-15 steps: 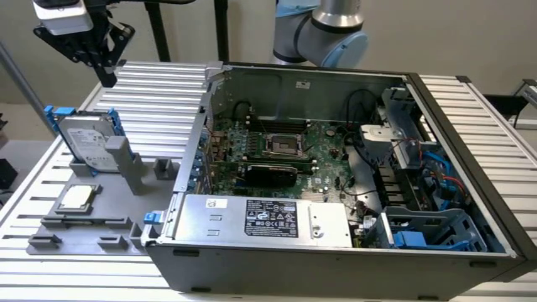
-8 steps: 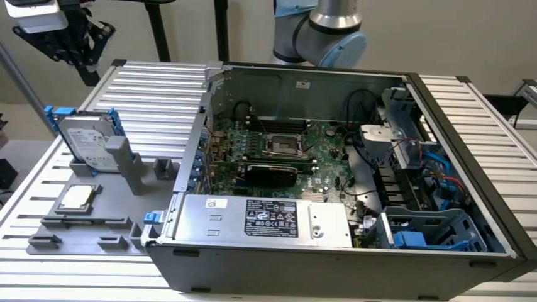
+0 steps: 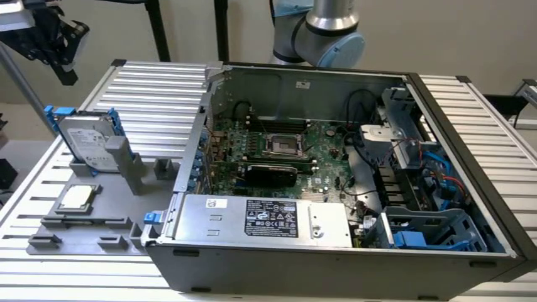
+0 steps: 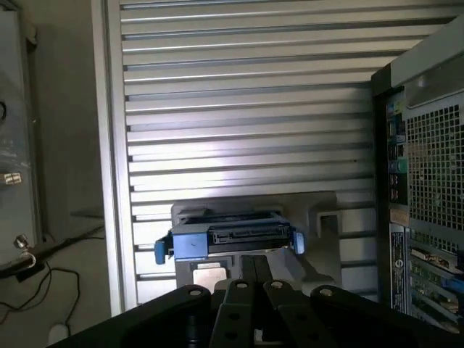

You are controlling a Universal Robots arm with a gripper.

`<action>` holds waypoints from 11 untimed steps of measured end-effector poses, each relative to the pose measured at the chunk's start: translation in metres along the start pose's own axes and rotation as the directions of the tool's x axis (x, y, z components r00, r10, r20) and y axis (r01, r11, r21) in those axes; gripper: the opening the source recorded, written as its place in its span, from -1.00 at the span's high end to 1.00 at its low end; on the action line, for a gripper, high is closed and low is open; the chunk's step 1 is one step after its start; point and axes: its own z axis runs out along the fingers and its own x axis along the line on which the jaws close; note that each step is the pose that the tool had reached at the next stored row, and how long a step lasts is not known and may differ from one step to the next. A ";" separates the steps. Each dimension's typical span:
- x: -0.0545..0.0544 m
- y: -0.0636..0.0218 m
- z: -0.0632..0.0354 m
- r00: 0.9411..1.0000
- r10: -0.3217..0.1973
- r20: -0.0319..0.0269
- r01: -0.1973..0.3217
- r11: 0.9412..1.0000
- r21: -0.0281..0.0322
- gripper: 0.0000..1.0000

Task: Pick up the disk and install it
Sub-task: 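Reach for the disk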

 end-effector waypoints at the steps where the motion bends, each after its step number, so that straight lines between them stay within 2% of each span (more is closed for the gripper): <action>1: 0.004 -0.0001 0.0002 1.000 0.000 0.000 0.000 1.000 0.000 0.79; 8: 0.035 -0.0010 0.0018 1.000 0.000 0.000 0.000 1.000 0.000 0.79; 11: 0.037 -0.0011 0.0018 1.000 0.000 0.000 0.000 1.000 0.000 0.79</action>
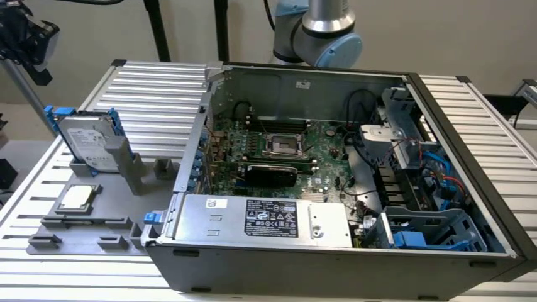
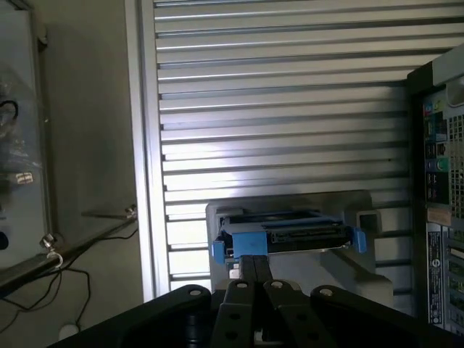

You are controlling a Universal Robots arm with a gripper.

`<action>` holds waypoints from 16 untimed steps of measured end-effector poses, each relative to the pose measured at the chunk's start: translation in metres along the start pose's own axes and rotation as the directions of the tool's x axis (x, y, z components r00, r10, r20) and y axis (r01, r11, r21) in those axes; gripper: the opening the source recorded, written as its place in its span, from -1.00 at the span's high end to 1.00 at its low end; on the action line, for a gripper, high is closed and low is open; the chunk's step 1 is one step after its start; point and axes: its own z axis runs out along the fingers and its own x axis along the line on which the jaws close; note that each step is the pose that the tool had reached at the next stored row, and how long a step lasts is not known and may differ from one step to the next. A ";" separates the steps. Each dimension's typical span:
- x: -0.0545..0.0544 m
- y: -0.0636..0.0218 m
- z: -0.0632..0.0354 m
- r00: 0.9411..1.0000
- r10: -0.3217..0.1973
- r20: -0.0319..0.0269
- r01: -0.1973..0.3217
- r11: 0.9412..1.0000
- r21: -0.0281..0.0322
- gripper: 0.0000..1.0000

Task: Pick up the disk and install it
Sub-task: 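Reach for the disk, then pick up the disk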

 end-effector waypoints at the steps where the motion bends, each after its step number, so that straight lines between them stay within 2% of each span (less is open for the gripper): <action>1: 0.000 0.0000 0.0000 1.000 0.000 0.000 0.000 1.000 0.000 0.79; 13: 0.000 0.0002 0.0003 1.000 -0.002 0.000 0.002 1.000 0.000 0.79; 16: -0.002 0.0004 0.0010 0.999 -0.033 -0.002 0.033 0.999 -0.001 0.79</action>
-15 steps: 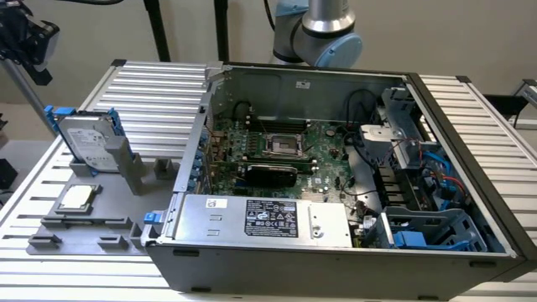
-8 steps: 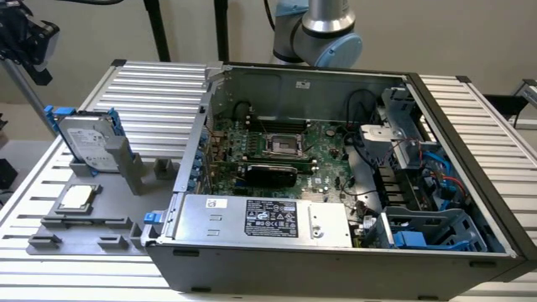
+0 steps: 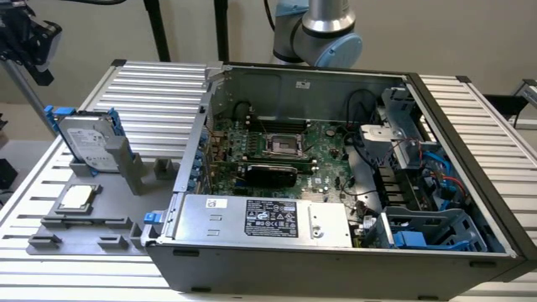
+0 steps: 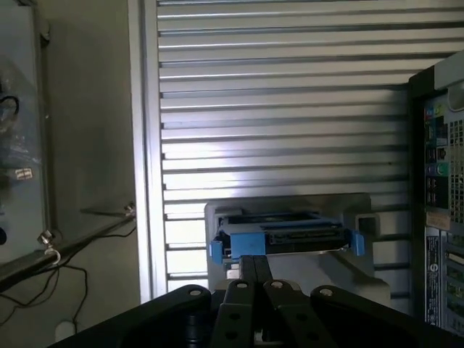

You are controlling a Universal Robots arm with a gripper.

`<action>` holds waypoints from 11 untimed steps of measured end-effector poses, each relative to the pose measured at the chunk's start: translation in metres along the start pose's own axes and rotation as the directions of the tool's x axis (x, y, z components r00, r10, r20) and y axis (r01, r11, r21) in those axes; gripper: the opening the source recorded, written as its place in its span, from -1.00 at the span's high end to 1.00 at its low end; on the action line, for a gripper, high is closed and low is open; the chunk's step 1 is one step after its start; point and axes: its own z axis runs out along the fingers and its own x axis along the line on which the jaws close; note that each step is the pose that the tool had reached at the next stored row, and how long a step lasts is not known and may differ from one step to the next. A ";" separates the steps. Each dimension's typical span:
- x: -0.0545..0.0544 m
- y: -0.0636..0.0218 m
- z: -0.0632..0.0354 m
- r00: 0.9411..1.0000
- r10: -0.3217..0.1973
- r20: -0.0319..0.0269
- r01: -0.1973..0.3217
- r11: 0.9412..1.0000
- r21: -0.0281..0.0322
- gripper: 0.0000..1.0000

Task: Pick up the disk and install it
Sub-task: 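Pick up the disk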

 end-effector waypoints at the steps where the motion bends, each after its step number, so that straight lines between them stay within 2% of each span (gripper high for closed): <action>1: 0.000 0.0000 0.0004 1.000 -0.013 -0.001 0.013 1.000 0.000 0.79; 6: 0.000 -0.0001 0.0030 0.995 -0.101 -0.005 0.101 0.995 -0.002 0.79; 11: 0.000 -0.0003 0.0054 0.982 -0.190 -0.009 0.190 0.982 -0.005 0.79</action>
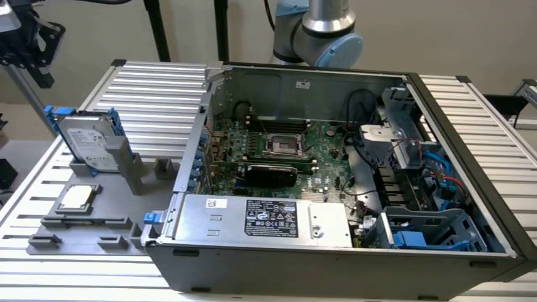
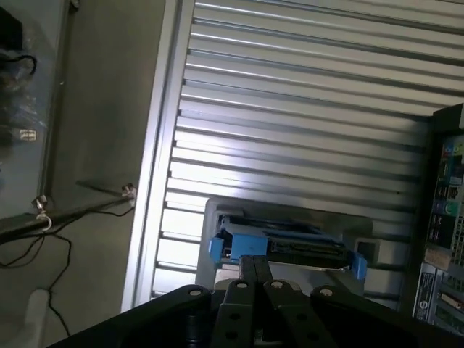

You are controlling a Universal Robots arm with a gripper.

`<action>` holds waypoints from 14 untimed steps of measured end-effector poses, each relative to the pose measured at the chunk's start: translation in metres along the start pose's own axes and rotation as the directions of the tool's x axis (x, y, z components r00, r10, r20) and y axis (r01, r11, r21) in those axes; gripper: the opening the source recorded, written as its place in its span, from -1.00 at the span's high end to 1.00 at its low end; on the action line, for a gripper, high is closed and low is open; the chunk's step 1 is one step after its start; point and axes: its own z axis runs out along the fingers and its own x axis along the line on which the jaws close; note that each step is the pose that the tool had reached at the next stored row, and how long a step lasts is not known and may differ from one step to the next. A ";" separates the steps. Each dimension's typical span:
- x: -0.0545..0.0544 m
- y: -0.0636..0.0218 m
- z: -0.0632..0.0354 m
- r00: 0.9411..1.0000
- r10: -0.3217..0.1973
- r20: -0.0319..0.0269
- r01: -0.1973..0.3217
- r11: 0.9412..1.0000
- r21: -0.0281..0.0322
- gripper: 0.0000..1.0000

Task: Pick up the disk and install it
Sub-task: 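Pick up the disk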

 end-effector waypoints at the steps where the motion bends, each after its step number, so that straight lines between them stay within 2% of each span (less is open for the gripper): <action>1: 0.000 0.0000 0.0004 1.000 -0.018 -0.001 0.018 1.000 0.000 0.79; 4: 0.000 -0.0001 0.0017 0.997 -0.072 -0.003 0.072 0.997 -0.002 0.79; 8: 0.000 -0.0002 0.0033 0.989 -0.145 -0.007 0.145 0.989 -0.003 0.79; 11: 0.000 -0.0002 0.0044 0.980 -0.198 -0.009 0.198 0.980 -0.005 0.79; 14: 0.000 -0.0003 0.0056 0.968 -0.252 -0.012 0.252 0.968 -0.006 0.79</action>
